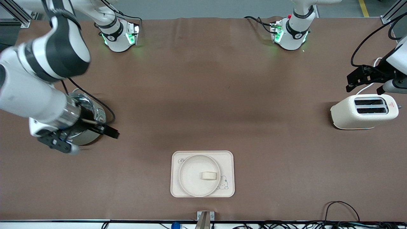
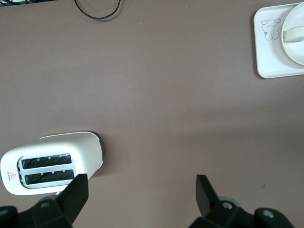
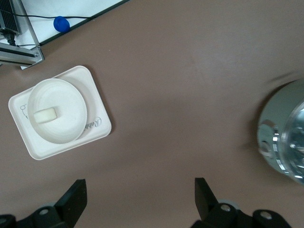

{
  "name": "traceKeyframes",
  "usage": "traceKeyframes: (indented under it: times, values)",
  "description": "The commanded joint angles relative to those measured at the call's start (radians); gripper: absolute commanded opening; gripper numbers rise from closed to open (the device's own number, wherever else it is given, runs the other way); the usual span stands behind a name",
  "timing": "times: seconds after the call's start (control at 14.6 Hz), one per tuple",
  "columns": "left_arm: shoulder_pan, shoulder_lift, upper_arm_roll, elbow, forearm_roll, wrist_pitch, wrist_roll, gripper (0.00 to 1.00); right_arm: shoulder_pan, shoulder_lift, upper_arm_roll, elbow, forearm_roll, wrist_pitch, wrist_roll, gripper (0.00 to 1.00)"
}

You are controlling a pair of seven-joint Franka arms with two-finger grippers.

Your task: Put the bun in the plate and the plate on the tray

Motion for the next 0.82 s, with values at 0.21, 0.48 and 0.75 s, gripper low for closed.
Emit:
traceKeyframes:
  times: [0.21, 0.48, 0.75]
  values:
    - [0.002, 0.003, 0.003, 0.013, -0.017, -0.016, 0.002, 1.00, -0.115, -0.324, 0.014, -0.301, -0.025, -0.062, -0.254, 1.00]
    - [0.005, 0.003, 0.003, 0.015, -0.017, -0.016, 0.013, 1.00, -0.109, -0.401, -0.046, -0.301, -0.113, -0.141, -0.391, 1.00]
    - [0.011, 0.003, 0.003, 0.015, -0.018, -0.016, 0.014, 1.00, -0.104, -0.449, -0.156, -0.295, -0.124, -0.172, -0.553, 1.00]
